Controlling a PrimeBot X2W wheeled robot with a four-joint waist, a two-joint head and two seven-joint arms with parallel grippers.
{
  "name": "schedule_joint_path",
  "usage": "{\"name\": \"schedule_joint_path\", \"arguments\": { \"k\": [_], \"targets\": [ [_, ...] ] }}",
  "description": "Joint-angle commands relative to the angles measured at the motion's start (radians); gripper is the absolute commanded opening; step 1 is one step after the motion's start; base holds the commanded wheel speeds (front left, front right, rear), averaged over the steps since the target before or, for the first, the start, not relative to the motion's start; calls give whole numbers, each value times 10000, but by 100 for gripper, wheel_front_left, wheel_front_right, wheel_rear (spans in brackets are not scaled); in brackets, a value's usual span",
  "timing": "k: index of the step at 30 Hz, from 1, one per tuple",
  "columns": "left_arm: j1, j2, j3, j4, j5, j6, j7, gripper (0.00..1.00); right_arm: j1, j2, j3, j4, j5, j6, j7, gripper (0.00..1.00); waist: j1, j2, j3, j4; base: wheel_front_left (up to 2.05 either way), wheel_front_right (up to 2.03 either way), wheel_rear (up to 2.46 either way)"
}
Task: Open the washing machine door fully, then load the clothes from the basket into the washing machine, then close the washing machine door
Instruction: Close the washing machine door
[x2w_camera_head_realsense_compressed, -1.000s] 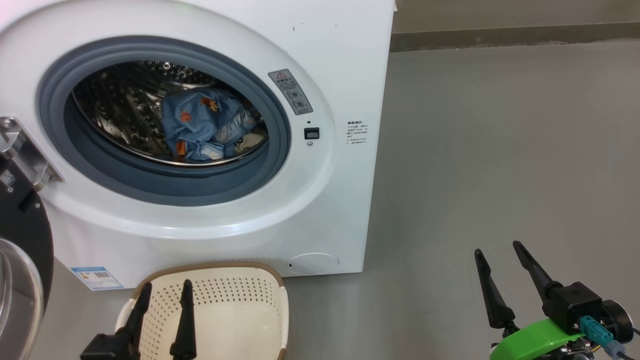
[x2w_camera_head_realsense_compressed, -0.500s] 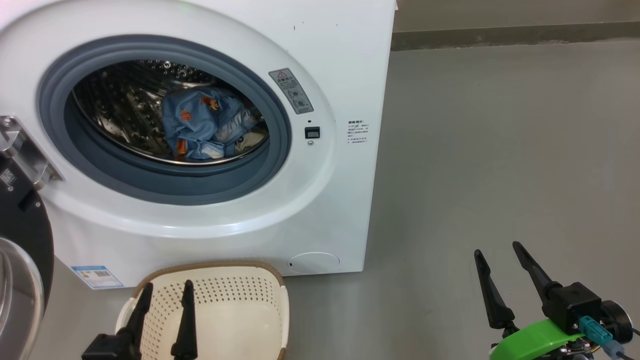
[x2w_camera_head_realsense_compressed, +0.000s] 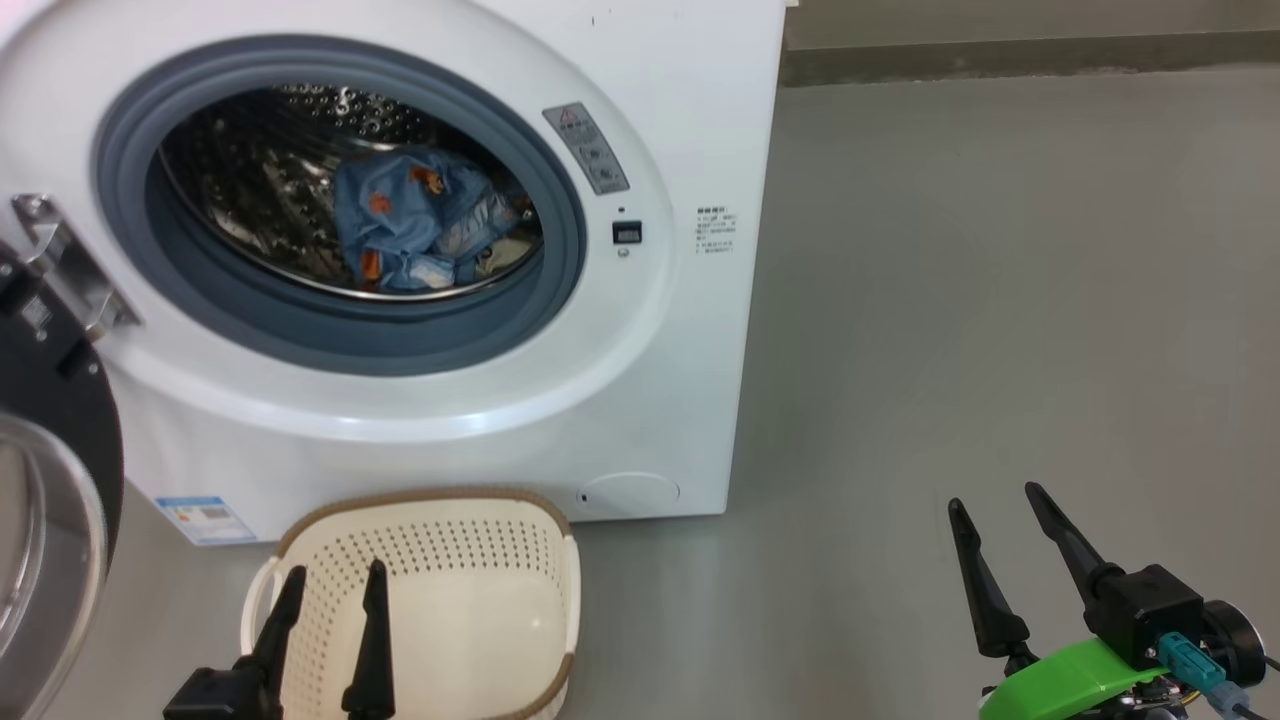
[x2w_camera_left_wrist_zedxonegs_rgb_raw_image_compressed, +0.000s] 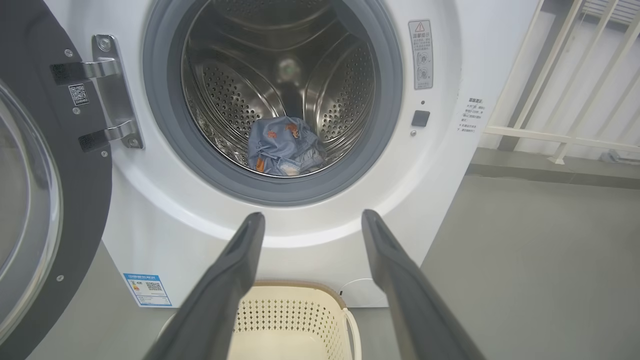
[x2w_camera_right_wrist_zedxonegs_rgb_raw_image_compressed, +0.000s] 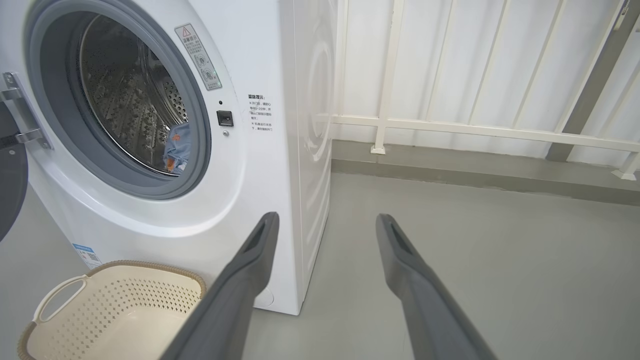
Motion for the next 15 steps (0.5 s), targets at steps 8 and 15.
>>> {"name": "schedule_joint_path", "arguments": {
  "k": [8,15],
  "targets": [
    [-203,47,269,-156,189,-58,-65,100,-165,-32,266,-226,-15,16,-78,100,0,0,24,45,-201,201,0],
    [-250,47,321,-163,247,-53,-65,100,-200,-32,264,-212,2,16,-103,100,0,0,83,56,-117,117,0]
  ]
}}
